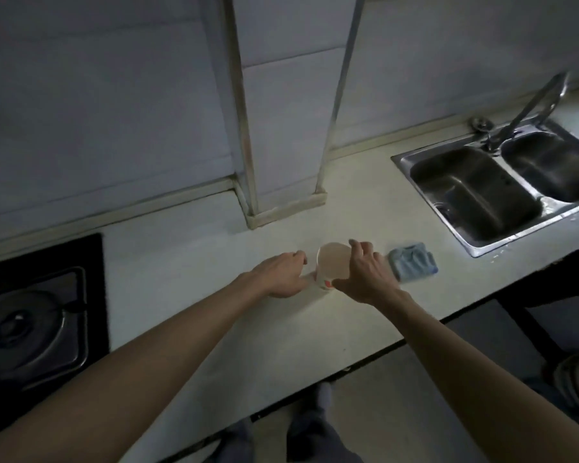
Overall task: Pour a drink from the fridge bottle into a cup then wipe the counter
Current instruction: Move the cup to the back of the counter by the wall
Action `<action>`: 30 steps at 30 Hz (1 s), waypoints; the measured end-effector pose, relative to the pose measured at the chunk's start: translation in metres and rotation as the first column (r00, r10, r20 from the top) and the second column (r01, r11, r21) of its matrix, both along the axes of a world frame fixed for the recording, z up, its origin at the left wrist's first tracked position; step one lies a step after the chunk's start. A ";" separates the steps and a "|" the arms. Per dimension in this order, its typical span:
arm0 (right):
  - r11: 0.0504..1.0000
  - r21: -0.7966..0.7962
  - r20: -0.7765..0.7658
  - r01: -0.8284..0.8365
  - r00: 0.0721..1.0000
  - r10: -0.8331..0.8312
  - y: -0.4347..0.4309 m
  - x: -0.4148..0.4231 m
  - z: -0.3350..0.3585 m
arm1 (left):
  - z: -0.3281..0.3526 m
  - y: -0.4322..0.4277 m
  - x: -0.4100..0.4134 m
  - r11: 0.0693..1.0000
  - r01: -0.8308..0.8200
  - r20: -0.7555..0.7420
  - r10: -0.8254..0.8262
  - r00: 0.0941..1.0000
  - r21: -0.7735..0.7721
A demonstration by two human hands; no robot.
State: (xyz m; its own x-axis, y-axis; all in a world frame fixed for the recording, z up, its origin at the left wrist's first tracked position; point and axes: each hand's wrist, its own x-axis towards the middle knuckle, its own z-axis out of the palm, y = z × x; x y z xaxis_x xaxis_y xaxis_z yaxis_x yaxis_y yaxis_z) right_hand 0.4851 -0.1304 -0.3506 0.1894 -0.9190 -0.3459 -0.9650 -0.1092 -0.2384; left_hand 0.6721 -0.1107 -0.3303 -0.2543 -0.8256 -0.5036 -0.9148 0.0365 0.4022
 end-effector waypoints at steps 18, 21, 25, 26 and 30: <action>0.967 -0.078 0.032 -0.244 0.968 0.247 -0.026 0.028 -0.021 | -0.021 0.002 -0.021 0.700 -0.592 -0.394 0.714 0.579 0.399; 0.943 -0.069 0.018 -0.325 0.945 0.327 -0.032 0.054 -0.009 | -0.017 0.005 0.007 0.645 -0.637 -0.434 0.760 0.483 0.422; 0.914 -0.080 0.052 -0.399 0.914 0.403 -0.044 0.103 0.006 | -0.005 0.010 0.055 0.551 -0.694 -0.502 0.809 0.307 0.463; 0.907 -0.096 0.070 -0.411 0.906 0.418 -0.047 0.117 0.009 | -0.001 0.010 0.068 0.531 -0.705 -0.518 0.812 0.268 0.469; 0.864 -0.208 0.106 -0.459 0.867 0.486 -0.058 0.174 0.015 | 0.008 0.003 0.120 0.485 -0.765 -0.583 0.793 0.179 0.424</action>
State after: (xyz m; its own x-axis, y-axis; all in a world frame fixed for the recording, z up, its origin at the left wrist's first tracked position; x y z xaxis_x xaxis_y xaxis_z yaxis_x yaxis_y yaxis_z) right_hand 0.6593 -0.1885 -0.3356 0.6528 -0.7471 -0.1250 -0.7408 -0.5951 -0.3115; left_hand 0.7919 -0.1074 -0.3228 0.2749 -0.7881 -0.5508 0.0572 -0.5584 0.8276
